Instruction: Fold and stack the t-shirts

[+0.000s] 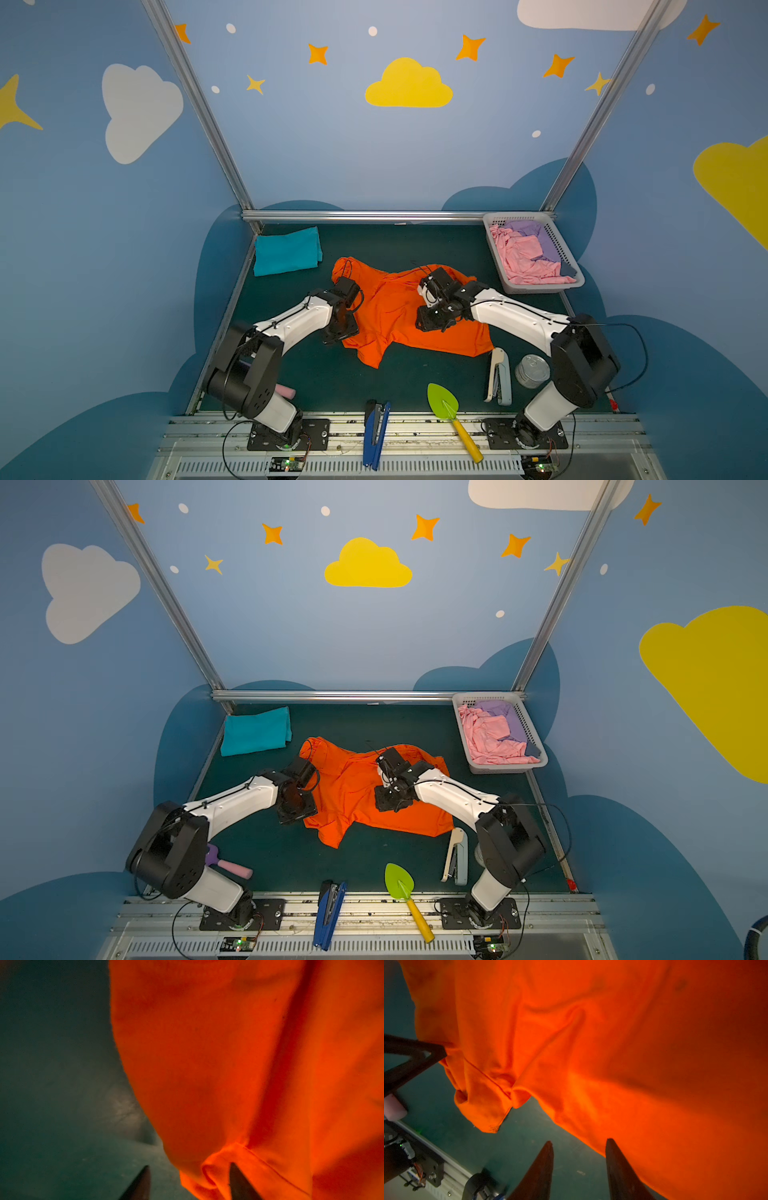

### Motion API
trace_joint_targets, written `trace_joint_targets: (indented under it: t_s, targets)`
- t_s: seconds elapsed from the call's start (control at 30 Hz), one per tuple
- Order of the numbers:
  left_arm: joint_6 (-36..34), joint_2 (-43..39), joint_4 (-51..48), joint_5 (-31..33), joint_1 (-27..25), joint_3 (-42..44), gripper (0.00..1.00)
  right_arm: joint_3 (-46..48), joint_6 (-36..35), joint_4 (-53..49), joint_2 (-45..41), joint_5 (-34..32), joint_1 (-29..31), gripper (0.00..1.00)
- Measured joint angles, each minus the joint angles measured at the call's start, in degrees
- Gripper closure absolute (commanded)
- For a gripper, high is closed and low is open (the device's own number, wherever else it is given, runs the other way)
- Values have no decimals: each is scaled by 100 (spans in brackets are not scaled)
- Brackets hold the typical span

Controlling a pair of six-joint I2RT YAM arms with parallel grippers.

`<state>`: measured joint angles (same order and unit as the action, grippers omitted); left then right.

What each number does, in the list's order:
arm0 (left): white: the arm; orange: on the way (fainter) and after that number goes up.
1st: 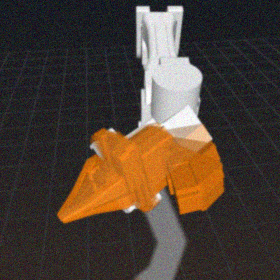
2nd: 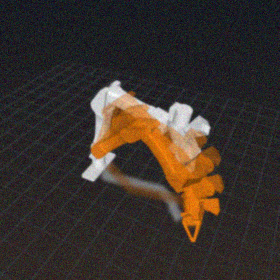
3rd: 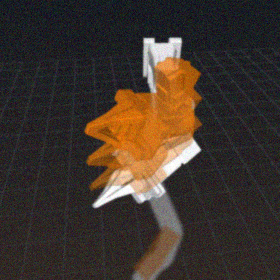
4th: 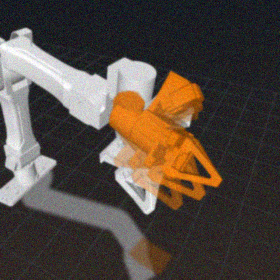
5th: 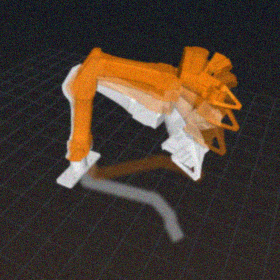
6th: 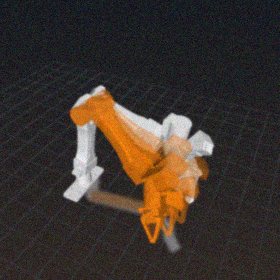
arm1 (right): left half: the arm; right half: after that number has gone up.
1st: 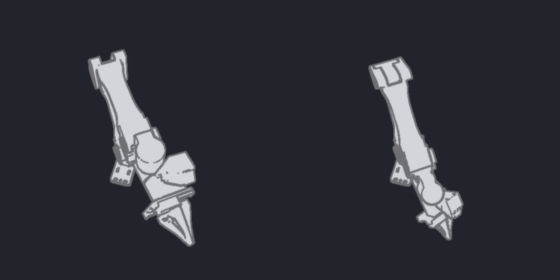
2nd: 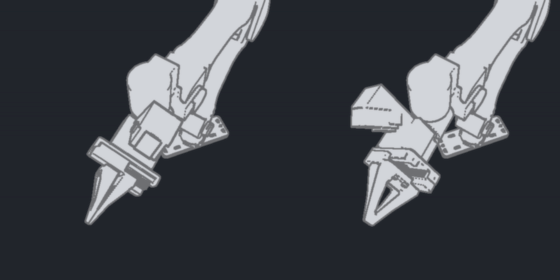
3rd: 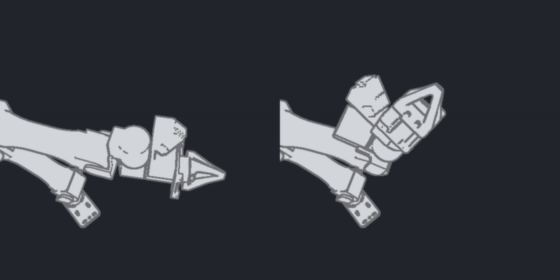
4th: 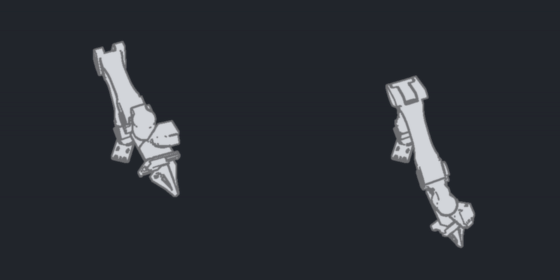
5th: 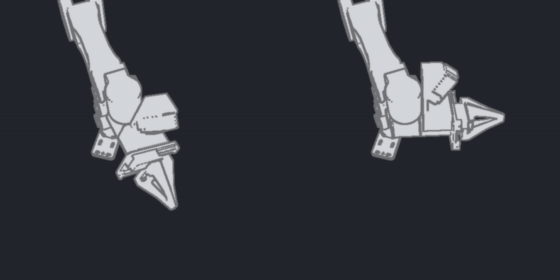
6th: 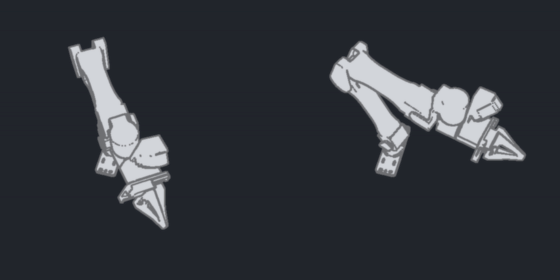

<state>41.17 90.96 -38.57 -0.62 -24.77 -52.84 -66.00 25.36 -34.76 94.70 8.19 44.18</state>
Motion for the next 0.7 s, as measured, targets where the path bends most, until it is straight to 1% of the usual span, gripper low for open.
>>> trace_joint_targets:
  t_s: [0.03,0.07,0.13,0.3,0.37,0.47,0.57,0.7]
  targets:
    - [-2,175,2,13,-7,-74,82,-48,-7,-7,42,55,125,56]
    - [-26,343,-15,28,-11,-175,87,-85,-13,2,59,118,256,55]
    - [-52,590,-85,59,-9,-431,91,-138,-42,7,61,205,479,52]
    - [-273,723,-332,162,28,-1290,93,-367,-221,20,179,131,1279,48]
    - [-352,723,-369,155,103,-1622,93,-538,-284,15,356,44,1561,48]
    - [-444,732,-409,109,247,-1888,91,-872,-361,-4,780,-76,1930,47]
    - [-485,763,-457,22,352,-1941,91,-1108,-348,92,1193,-131,2085,47]
    - [-496,778,-629,-120,402,-1937,93,-1156,-162,345,1504,-136,2037,45]
